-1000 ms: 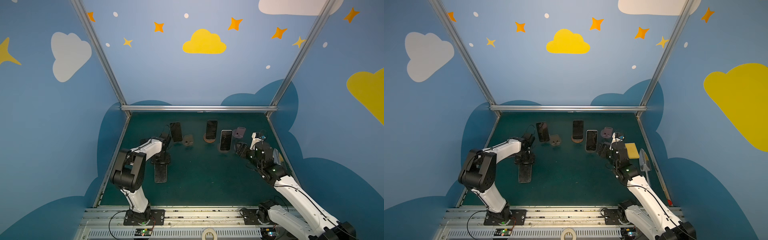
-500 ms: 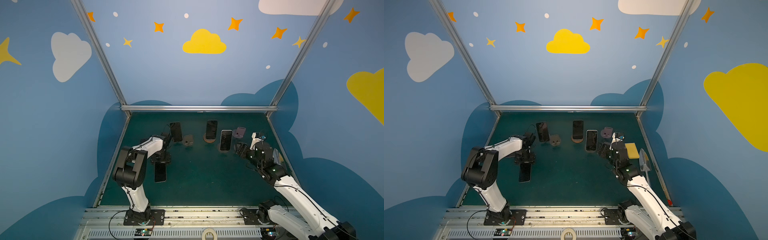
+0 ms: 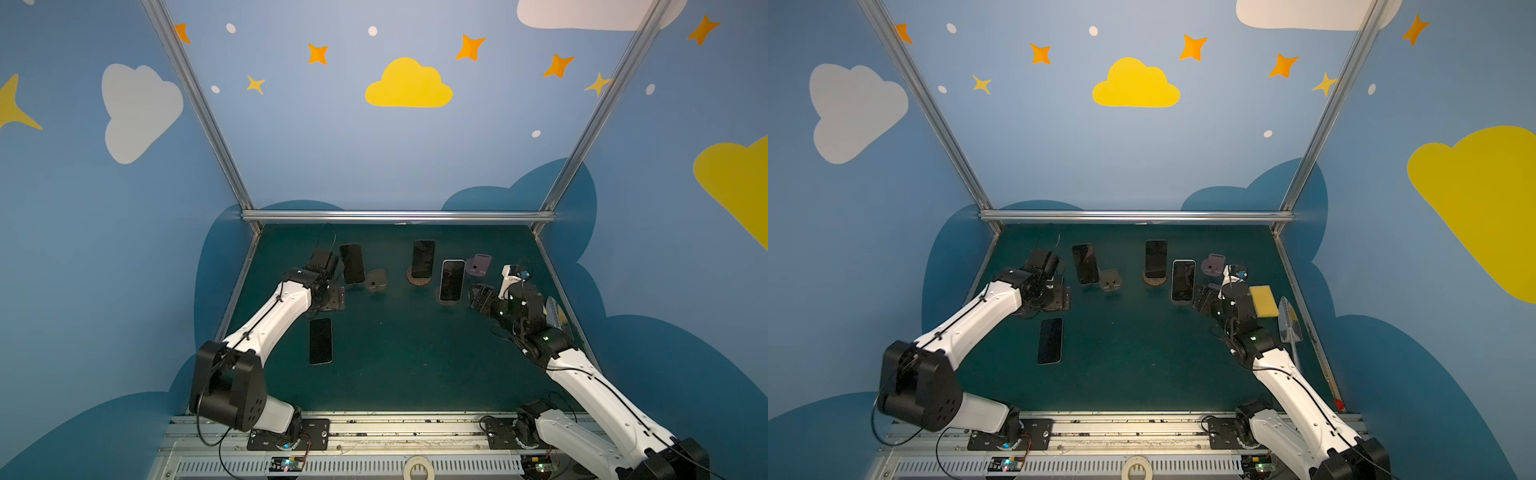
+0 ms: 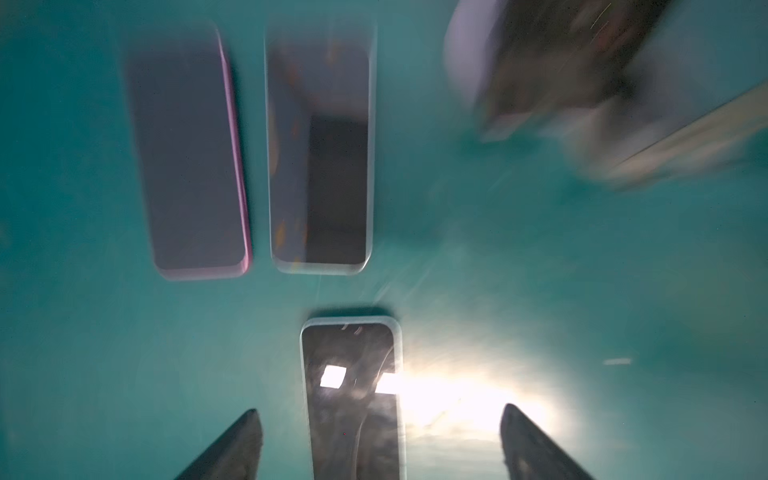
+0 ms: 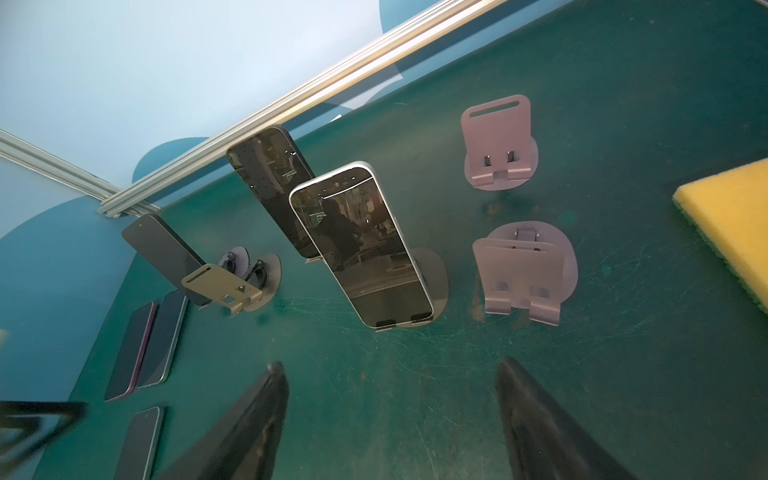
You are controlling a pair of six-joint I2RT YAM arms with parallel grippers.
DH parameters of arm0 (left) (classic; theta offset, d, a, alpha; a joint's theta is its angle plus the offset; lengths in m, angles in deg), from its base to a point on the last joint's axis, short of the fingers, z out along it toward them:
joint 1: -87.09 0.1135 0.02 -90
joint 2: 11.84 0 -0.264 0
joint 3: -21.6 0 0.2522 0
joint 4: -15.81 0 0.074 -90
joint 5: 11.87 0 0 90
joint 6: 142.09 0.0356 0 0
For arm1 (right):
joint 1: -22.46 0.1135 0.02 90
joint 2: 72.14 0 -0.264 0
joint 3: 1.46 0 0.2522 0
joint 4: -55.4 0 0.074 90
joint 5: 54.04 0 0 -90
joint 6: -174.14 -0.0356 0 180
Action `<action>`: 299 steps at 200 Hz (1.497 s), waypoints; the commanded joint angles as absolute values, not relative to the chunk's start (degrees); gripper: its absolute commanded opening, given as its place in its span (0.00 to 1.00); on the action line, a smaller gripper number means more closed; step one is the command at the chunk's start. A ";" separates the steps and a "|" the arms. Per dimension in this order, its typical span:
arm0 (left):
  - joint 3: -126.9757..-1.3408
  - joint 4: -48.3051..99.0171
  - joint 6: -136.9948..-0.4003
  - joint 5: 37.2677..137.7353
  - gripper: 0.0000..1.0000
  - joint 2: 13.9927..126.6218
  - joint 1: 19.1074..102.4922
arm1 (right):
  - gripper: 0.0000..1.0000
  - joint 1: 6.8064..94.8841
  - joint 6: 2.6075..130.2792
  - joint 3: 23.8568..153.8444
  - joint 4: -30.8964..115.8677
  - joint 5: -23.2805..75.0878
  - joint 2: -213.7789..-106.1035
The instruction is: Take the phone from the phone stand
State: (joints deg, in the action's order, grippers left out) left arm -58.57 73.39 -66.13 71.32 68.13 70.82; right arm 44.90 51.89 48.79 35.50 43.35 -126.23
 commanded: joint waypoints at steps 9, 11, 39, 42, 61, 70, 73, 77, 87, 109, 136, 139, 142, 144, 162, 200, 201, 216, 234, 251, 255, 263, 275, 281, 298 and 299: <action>-57.60 62.13 -68.86 71.78 0.96 57.68 68.17 | 0.80 45.37 54.18 49.95 35.61 42.69 -127.53; -57.05 60.87 -68.92 71.71 0.97 57.05 67.83 | 0.80 45.46 54.46 50.05 35.58 42.67 -127.52; -49.39 42.52 -69.76 68.90 1.00 49.42 63.63 | 0.82 46.62 57.88 52.82 33.53 42.16 -127.82; -48.94 40.76 -69.88 68.78 1.00 49.13 63.41 | 0.83 46.75 58.47 53.26 32.99 41.96 -128.12; -47.80 33.42 -70.78 68.37 1.00 49.37 62.65 | 0.84 47.55 62.55 57.24 29.45 40.33 -131.35; -47.79 31.69 -70.91 68.63 1.00 49.98 62.37 | 0.85 47.70 63.66 59.27 27.28 40.09 -133.24; -47.72 31.08 -70.90 68.56 1.00 50.20 62.31 | 0.85 47.78 63.93 59.91 26.86 40.01 -133.84; -47.44 30.37 -70.94 68.63 1.00 50.51 62.23 | 0.85 47.80 64.23 60.59 26.13 39.93 -134.65; -46.33 29.06 -70.88 68.50 1.00 50.83 62.14 | 0.86 47.79 65.25 62.08 25.47 39.69 -136.38; -43.49 27.98 -74.88 68.49 1.00 49.74 63.20 | 0.88 47.86 67.02 65.03 25.14 38.99 -140.30; -43.72 33.02 -78.41 66.88 1.00 48.25 63.20 | 0.89 47.71 68.21 67.49 26.90 40.08 -145.37; -43.74 33.67 -78.79 65.87 1.00 48.37 63.08 | 0.89 47.66 68.42 68.06 26.51 40.13 -145.94; -43.68 34.18 -79.07 65.04 1.00 48.51 62.95 | 0.89 47.62 68.49 68.67 26.09 40.47 -146.56; -43.60 34.29 -79.14 64.62 1.00 48.65 62.88 | 0.89 47.60 68.25 69.06 25.80 40.75 -146.88; -43.61 33.97 -81.47 64.07 1.00 49.74 63.33 | 0.90 47.61 68.15 72.09 24.20 42.00 -149.86; -45.62 35.83 -82.25 70.31 1.00 49.65 64.65 | 0.91 47.64 70.62 74.91 27.20 41.23 -154.90; -45.56 35.73 -82.25 70.44 1.00 49.54 64.67 | 0.91 47.62 70.70 74.94 27.25 41.32 -155.05; -44.74 34.37 -82.96 72.12 1.00 49.35 65.37 | 0.91 47.36 69.55 76.12 27.36 43.59 -157.16; -44.02 32.96 -84.27 74.27 1.00 49.44 66.08 | 0.91 47.33 68.93 78.29 26.63 44.84 -159.23; -44.02 32.24 -85.57 77.26 1.00 49.63 67.32 | 0.91 47.29 69.51 80.03 26.48 45.65 -161.00; -44.01 32.09 -85.83 77.69 1.00 49.77 67.62 | 0.91 47.32 69.42 80.40 26.42 45.88 -161.38; -43.99 31.80 -86.05 78.25 1.00 49.91 68.16 | 0.91 47.26 69.38 80.99 26.27 46.21 -162.21; -43.69 31.32 -86.67 78.79 1.00 49.87 68.94 | 0.91 47.09 69.47 81.61 26.59 46.24 -163.46; -43.52 30.96 -87.07 79.29 1.00 49.86 69.35 | 0.91 47.00 69.60 81.88 26.68 46.08 -164.07; -43.27 30.20 -87.78 80.62 1.00 49.95 70.11 | 0.91 46.87 69.56 82.59 26.99 45.57 -165.88; -43.29 30.20 -87.73 80.65 1.00 49.95 70.12 | 0.91 46.88 69.56 82.65 27.02 45.51 -165.99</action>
